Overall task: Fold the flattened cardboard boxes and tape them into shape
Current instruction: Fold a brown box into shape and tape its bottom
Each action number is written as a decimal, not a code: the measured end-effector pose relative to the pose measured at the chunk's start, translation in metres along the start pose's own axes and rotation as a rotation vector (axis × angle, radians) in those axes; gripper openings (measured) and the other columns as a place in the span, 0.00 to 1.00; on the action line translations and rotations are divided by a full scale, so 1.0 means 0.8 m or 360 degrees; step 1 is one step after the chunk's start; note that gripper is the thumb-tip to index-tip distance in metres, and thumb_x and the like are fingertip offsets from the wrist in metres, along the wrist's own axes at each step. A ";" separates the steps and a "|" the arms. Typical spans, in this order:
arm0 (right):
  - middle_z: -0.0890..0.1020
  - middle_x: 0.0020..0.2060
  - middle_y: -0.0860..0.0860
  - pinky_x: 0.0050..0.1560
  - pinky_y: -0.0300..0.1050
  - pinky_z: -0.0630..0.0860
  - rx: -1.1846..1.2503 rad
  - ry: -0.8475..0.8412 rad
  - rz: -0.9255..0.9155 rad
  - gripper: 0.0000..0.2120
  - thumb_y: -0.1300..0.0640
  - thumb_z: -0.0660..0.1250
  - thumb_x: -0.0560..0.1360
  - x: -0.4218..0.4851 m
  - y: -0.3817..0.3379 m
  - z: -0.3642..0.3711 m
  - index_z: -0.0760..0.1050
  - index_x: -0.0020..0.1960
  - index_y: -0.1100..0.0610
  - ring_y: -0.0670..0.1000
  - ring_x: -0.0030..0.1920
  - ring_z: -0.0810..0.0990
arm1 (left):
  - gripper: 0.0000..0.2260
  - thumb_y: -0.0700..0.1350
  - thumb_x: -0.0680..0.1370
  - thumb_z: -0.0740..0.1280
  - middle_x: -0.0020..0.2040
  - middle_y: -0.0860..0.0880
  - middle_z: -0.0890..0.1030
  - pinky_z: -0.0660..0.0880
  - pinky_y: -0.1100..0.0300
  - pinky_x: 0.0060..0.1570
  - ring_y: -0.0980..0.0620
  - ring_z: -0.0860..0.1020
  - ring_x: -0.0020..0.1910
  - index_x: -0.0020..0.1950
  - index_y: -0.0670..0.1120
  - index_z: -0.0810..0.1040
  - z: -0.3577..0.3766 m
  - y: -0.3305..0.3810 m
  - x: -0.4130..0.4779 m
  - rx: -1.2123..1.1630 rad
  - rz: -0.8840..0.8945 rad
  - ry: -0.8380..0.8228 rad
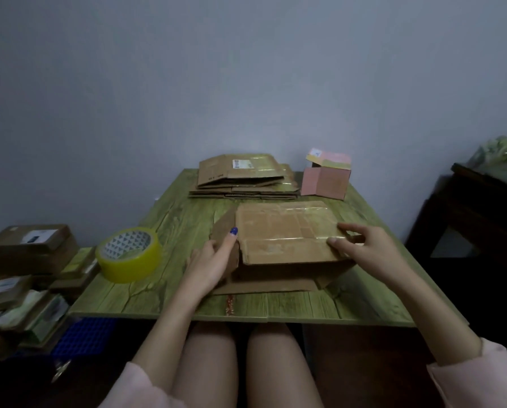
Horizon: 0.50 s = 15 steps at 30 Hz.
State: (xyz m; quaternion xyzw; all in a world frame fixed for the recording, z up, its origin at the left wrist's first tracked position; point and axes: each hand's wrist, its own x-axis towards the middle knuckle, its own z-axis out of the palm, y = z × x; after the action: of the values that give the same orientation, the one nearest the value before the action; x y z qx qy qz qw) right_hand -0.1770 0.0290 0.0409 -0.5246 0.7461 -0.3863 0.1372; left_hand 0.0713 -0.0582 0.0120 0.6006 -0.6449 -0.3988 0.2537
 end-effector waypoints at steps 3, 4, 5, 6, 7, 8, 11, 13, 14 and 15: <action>0.78 0.61 0.54 0.58 0.49 0.74 -0.0019 -0.0028 0.0020 0.25 0.50 0.70 0.73 -0.002 0.003 -0.001 0.72 0.67 0.57 0.53 0.60 0.76 | 0.39 0.68 0.76 0.53 0.76 0.42 0.59 0.60 0.46 0.69 0.42 0.61 0.73 0.76 0.41 0.56 -0.009 0.026 0.001 -0.0074 -0.0019 0.0012; 0.77 0.61 0.54 0.59 0.51 0.74 -0.0019 -0.0042 0.0020 0.25 0.50 0.70 0.73 -0.003 0.004 -0.001 0.72 0.67 0.57 0.53 0.60 0.75 | 0.40 0.68 0.75 0.53 0.77 0.42 0.56 0.59 0.45 0.70 0.42 0.59 0.74 0.77 0.41 0.52 -0.011 0.035 0.005 -0.0051 -0.0040 -0.0006; 0.77 0.61 0.54 0.59 0.51 0.73 -0.0015 -0.0049 0.0021 0.25 0.51 0.70 0.73 -0.003 0.004 -0.001 0.72 0.67 0.57 0.53 0.59 0.75 | 0.40 0.68 0.75 0.55 0.77 0.42 0.55 0.60 0.45 0.69 0.42 0.59 0.74 0.77 0.41 0.53 -0.013 0.045 0.008 -0.0024 -0.0046 -0.0048; 0.77 0.61 0.54 0.59 0.50 0.73 -0.0015 -0.0054 0.0019 0.25 0.51 0.70 0.73 -0.003 0.003 -0.001 0.72 0.67 0.57 0.53 0.59 0.75 | 0.39 0.67 0.76 0.56 0.76 0.42 0.57 0.62 0.48 0.67 0.42 0.61 0.73 0.76 0.41 0.56 -0.013 0.054 0.012 0.0004 -0.0040 -0.0104; 0.77 0.61 0.54 0.58 0.50 0.73 -0.0015 -0.0053 0.0015 0.25 0.50 0.70 0.73 -0.003 0.003 -0.001 0.73 0.67 0.57 0.53 0.59 0.75 | 0.36 0.64 0.76 0.59 0.75 0.42 0.61 0.65 0.52 0.63 0.43 0.64 0.71 0.75 0.41 0.59 -0.012 0.061 0.014 0.0046 -0.0031 -0.0160; 0.77 0.61 0.54 0.57 0.49 0.72 -0.0016 -0.0049 0.0011 0.25 0.50 0.70 0.73 -0.003 0.002 -0.002 0.73 0.67 0.56 0.52 0.59 0.75 | 0.33 0.61 0.77 0.61 0.73 0.42 0.65 0.66 0.56 0.57 0.43 0.67 0.68 0.73 0.40 0.62 -0.011 0.065 0.019 0.0092 -0.0034 -0.0197; 0.77 0.59 0.49 0.53 0.45 0.72 0.0016 -0.0017 -0.0040 0.25 0.48 0.70 0.73 -0.004 0.000 -0.002 0.73 0.67 0.53 0.48 0.55 0.75 | 0.23 0.56 0.79 0.60 0.60 0.45 0.75 0.66 0.60 0.50 0.48 0.75 0.52 0.66 0.41 0.70 -0.016 0.064 0.027 0.0062 0.0020 -0.0287; 0.76 0.57 0.45 0.51 0.43 0.70 0.0085 -0.0007 -0.0117 0.24 0.46 0.68 0.73 -0.004 -0.002 0.001 0.72 0.67 0.51 0.44 0.53 0.75 | 0.18 0.54 0.81 0.57 0.56 0.45 0.80 0.70 0.57 0.52 0.52 0.77 0.45 0.57 0.42 0.76 -0.024 0.057 0.033 -0.0086 0.0063 -0.0361; 0.76 0.57 0.44 0.50 0.42 0.71 0.0134 -0.0010 -0.0159 0.23 0.46 0.67 0.74 -0.004 -0.004 0.004 0.72 0.67 0.50 0.43 0.52 0.76 | 0.17 0.53 0.81 0.56 0.54 0.44 0.81 0.72 0.56 0.54 0.51 0.78 0.46 0.54 0.42 0.78 -0.030 0.053 0.036 -0.0170 0.0071 -0.0373; 0.76 0.58 0.43 0.49 0.40 0.71 0.0191 -0.0014 -0.0201 0.22 0.46 0.66 0.75 -0.004 -0.005 0.008 0.72 0.67 0.49 0.41 0.52 0.76 | 0.17 0.52 0.82 0.55 0.51 0.44 0.82 0.73 0.56 0.56 0.50 0.79 0.47 0.52 0.43 0.78 -0.035 0.049 0.037 -0.0244 0.0071 -0.0376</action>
State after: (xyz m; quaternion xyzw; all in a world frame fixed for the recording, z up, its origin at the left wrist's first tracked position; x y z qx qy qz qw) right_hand -0.1689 0.0285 0.0390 -0.5633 0.6864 -0.4358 0.1471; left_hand 0.0673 -0.0950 0.0551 0.5139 -0.6511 -0.5090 0.2300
